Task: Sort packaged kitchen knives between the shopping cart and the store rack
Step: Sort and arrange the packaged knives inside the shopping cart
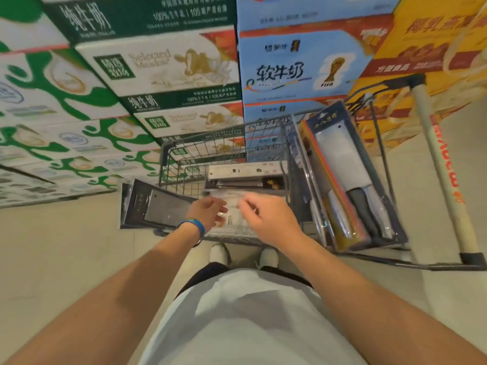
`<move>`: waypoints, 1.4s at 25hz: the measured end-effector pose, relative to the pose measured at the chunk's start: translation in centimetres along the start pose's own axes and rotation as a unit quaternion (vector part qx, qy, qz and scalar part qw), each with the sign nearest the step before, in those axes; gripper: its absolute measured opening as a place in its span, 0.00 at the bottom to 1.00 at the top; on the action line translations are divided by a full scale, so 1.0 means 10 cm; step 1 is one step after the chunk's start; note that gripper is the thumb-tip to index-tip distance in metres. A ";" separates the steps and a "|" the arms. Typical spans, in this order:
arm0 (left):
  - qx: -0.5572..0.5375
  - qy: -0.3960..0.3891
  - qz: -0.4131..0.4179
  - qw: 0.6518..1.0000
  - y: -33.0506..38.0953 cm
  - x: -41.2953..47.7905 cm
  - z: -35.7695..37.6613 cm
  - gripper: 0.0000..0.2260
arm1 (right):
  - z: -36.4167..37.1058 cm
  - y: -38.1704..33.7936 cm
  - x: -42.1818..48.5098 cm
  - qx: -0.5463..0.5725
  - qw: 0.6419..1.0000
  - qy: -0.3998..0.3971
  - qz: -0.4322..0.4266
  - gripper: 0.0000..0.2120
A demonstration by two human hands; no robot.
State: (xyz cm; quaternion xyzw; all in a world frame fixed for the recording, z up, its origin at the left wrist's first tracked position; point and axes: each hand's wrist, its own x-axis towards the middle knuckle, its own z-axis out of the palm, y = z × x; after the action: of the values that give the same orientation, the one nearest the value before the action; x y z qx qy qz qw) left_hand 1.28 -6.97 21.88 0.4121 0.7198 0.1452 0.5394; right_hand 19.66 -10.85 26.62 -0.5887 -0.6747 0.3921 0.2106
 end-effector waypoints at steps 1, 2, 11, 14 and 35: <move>0.009 -0.003 -0.002 1.000 -0.08 0.06 -0.04 0.08 | 0.15 0.05 0.03 0.007 0.996 -0.063 0.061 0.14; 0.029 -0.012 -0.007 0.999 -0.17 0.13 -0.06 0.09 | 0.30 0.13 0.05 0.000 0.984 -0.120 0.132 0.15; 0.454 -0.187 0.041 0.870 -1.06 0.99 -0.26 0.17 | 1.21 1.06 0.53 -0.153 0.920 -0.202 0.300 0.17; 0.425 -0.085 0.094 0.896 -1.21 1.05 -0.26 0.15 | 1.64 1.31 0.84 -0.109 0.906 -0.208 0.353 0.18; 0.405 0.037 0.178 0.896 -1.48 1.02 -0.23 0.15 | 2.52 2.17 1.96 -0.334 0.868 -0.238 0.281 0.30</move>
State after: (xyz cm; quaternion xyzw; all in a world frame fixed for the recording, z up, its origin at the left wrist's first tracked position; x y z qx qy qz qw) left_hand -8.01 -7.90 6.34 0.7103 0.6504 -0.0504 0.2645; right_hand 10.22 0.87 -8.98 -0.6773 -0.6015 0.3137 -0.2846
